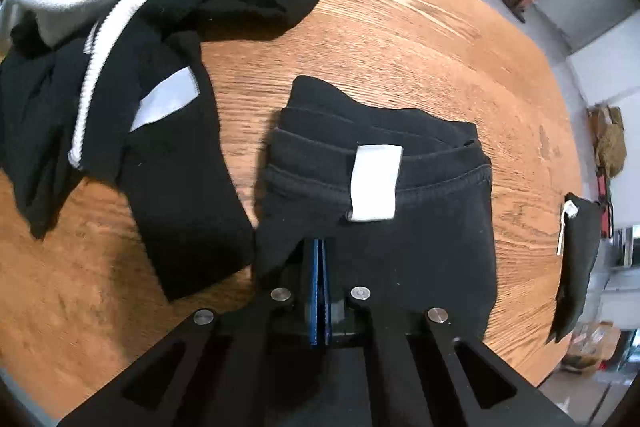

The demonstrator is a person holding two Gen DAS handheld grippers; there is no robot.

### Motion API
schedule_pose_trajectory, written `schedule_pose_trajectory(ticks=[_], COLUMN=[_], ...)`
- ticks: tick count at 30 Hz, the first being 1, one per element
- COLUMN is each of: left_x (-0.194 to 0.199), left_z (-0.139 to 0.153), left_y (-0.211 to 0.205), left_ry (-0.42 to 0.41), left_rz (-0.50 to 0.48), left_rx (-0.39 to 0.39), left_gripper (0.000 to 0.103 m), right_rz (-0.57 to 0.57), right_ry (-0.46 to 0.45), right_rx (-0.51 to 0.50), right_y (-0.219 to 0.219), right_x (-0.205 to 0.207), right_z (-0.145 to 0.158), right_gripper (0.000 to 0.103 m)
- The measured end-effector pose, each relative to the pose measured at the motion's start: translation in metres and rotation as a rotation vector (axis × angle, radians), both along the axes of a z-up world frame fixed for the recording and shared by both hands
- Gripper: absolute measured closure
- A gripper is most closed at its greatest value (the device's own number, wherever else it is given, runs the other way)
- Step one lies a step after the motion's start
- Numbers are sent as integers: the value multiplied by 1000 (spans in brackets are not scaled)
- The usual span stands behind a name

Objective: Fold clothes

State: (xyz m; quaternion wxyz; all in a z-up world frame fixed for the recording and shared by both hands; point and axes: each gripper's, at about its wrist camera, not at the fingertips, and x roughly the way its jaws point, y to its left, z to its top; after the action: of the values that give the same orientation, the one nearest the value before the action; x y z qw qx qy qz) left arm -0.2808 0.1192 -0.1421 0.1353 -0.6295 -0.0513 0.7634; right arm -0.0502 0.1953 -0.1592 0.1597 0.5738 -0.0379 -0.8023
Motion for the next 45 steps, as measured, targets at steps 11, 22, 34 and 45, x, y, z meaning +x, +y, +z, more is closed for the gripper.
schedule_pose_trajectory(ticks=[11,22,34,45], left_x=[163,201,225,237], left_z=[3,-27,-34,-43], left_y=[-50,-88,-65,-34], left_ry=[-2,-124,-247,-176], left_rz=[-127,91,223,139], left_rx=[28,288,279,290], left_gripper=[61,60,59,84], right_rz=[-217,-185,-277,-265], right_ry=[-79,31,-104,-93], right_rx=[-229,-24,-146,-252], right_y=[58,30,37,39], right_x=[23,36,29,33], right_z=[6,20,-7,-12], right_gripper=[63,51,49,84])
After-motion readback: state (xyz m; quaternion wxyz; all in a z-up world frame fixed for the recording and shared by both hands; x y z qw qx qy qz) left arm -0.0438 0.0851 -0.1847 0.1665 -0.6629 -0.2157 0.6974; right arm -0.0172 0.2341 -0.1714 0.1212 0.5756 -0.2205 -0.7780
